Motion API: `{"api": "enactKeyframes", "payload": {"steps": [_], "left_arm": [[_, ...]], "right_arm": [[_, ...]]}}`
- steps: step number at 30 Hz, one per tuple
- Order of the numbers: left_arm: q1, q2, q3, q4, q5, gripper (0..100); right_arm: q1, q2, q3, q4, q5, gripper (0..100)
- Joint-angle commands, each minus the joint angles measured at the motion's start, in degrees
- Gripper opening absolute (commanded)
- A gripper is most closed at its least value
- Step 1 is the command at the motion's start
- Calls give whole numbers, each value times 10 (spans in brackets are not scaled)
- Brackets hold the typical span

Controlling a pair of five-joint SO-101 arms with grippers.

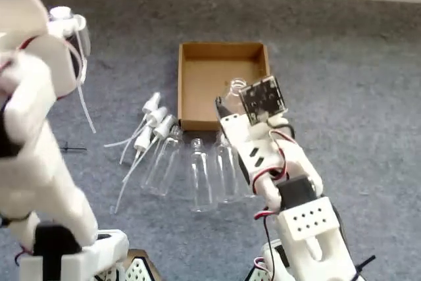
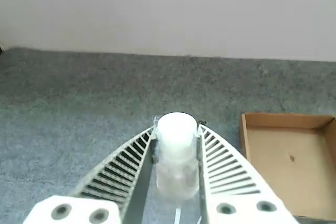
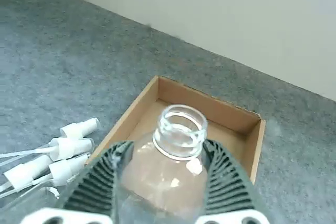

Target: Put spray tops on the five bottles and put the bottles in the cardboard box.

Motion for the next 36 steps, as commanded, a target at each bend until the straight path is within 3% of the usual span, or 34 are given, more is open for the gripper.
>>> {"api": "enactKeyframes", "payload": {"steps": [1, 5, 8, 18, 24, 36], "left_arm": [[27, -81, 8, 2, 25, 53], [131, -119, 50, -11, 48, 53], [216, -123, 71, -76, 47, 53], [378, -121, 146, -254, 47, 49], [406, -110, 155, -293, 48, 49], [411, -29, 162, -278, 47, 49]], "right_arm": [[-4, -65, 16, -21, -6, 5], [-53, -132, 28, -38, -6, 5], [-87, -180, 84, -42, -6, 5], [-108, -305, 189, -40, -5, 5], [-107, -305, 190, -38, -6, 5], [-105, -305, 190, -38, -6, 5]]}}
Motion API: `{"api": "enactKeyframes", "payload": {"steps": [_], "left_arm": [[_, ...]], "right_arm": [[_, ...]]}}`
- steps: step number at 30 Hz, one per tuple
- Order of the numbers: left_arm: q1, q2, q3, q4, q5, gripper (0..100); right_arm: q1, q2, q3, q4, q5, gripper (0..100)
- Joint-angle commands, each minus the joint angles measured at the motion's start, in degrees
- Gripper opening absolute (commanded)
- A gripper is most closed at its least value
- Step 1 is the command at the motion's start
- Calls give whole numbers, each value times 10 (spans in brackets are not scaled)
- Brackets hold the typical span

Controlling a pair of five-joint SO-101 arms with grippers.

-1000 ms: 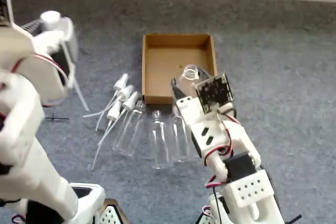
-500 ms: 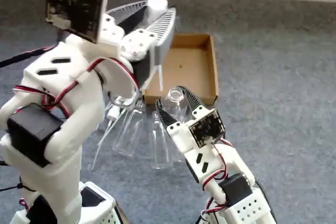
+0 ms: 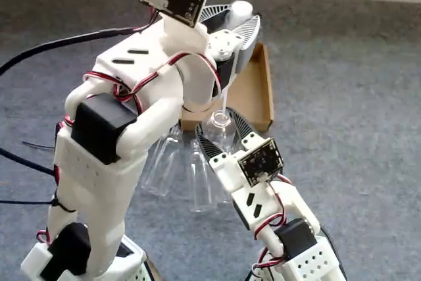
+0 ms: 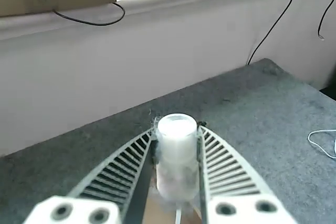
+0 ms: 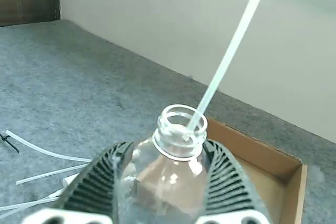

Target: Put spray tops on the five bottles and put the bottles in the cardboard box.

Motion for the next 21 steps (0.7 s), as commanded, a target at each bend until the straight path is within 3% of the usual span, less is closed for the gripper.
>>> {"api": "enactKeyframes", "payload": {"steps": [1, 11, 18, 21], "left_arm": [[6, -2, -3, 11, 1, 49], [5, 2, -2, 186, -1, 53], [5, -1, 100, 193, -2, 57], [5, -2, 134, 187, -2, 113]], "right_arm": [[0, -8, -6, -9, -5, 5], [15, -8, -6, -9, -10, 5], [13, -9, -6, -8, -10, 5], [13, -8, -6, -8, -10, 5]]}}
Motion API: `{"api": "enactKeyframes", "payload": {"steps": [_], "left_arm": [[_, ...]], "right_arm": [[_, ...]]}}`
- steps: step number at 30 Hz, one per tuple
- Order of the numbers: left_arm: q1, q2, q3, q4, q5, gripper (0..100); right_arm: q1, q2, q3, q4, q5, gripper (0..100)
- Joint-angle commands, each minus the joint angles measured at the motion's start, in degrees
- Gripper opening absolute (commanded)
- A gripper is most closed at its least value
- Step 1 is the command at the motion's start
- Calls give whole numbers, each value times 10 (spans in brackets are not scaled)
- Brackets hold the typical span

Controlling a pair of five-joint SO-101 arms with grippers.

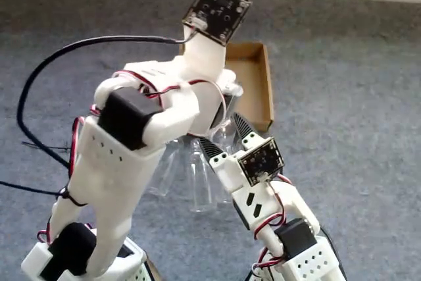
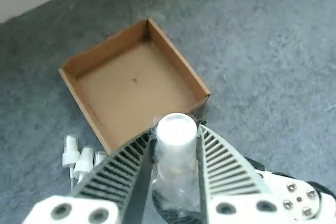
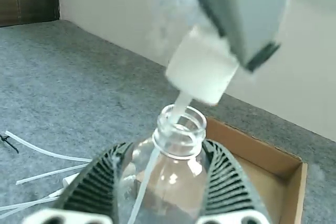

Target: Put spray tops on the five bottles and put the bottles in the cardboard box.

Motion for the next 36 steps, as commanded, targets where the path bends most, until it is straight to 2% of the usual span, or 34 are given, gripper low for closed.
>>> {"api": "enactKeyframes", "payload": {"steps": [1, 5, 14, 16, 23, 36], "left_arm": [[1, -7, 36, -5, -9, 131], [1, -7, 36, -5, -55, 151], [0, -90, 36, -33, -58, 154], [0, -102, 36, -43, -79, 154], [-80, -75, 40, -87, -95, 155], [-37, -47, 43, -45, -98, 152]], "right_arm": [[8, -7, -6, -8, -6, 5], [10, -7, -6, -8, -6, 5], [10, -7, -6, -8, -6, 5], [10, -7, -6, -8, -6, 5], [9, -7, -5, -8, -6, 5], [9, -7, -5, -8, -6, 5]]}}
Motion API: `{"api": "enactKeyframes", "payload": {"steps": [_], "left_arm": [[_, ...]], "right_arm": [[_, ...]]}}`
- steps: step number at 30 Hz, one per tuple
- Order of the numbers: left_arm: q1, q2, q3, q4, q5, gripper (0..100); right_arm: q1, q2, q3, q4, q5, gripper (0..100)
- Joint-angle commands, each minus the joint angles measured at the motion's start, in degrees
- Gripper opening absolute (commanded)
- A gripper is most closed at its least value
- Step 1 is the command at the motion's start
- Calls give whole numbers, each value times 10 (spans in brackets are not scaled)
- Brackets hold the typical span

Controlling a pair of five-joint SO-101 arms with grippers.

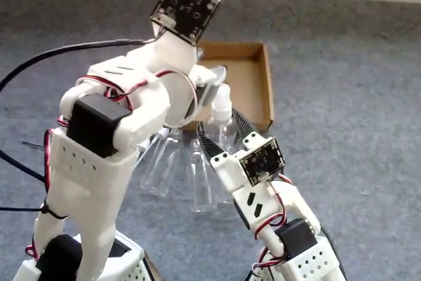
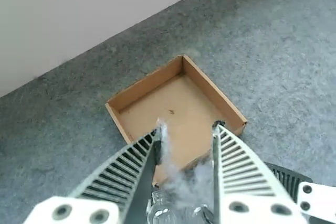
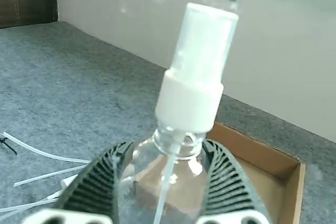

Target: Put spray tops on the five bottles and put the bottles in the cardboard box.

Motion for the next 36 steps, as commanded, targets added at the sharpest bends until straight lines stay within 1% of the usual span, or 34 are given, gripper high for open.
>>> {"api": "enactKeyframes", "payload": {"steps": [1, 9, 12, 15, 21, 23, 26, 30, 33, 36], "left_arm": [[29, 23, -2, 25, -5, 152], [32, 58, -3, 32, -6, 151], [34, 57, -8, 27, -37, 151], [25, 55, -18, 28, -45, 151], [-85, 21, -97, 32, -46, 151], [-101, 7, -95, 32, -46, 151], [-99, -8, -58, 47, -76, 151], [-70, -24, 12, 55, -77, 151], [-30, -29, 48, 51, -77, 151], [4, -28, 55, 51, -76, 151]], "right_arm": [[9, -7, -5, -8, -6, 5], [10, -7, -5, -8, -6, 5], [10, -7, -5, -8, -6, 5], [10, -6, -5, -8, -6, 5], [13, -6, -5, -8, -3, 5], [18, -5, -5, -8, -3, 5], [18, -5, -6, -8, -3, 5], [18, -5, -6, -8, -3, 5], [18, -5, -6, -8, -3, 5], [18, -5, -6, -8, -3, 5]]}}
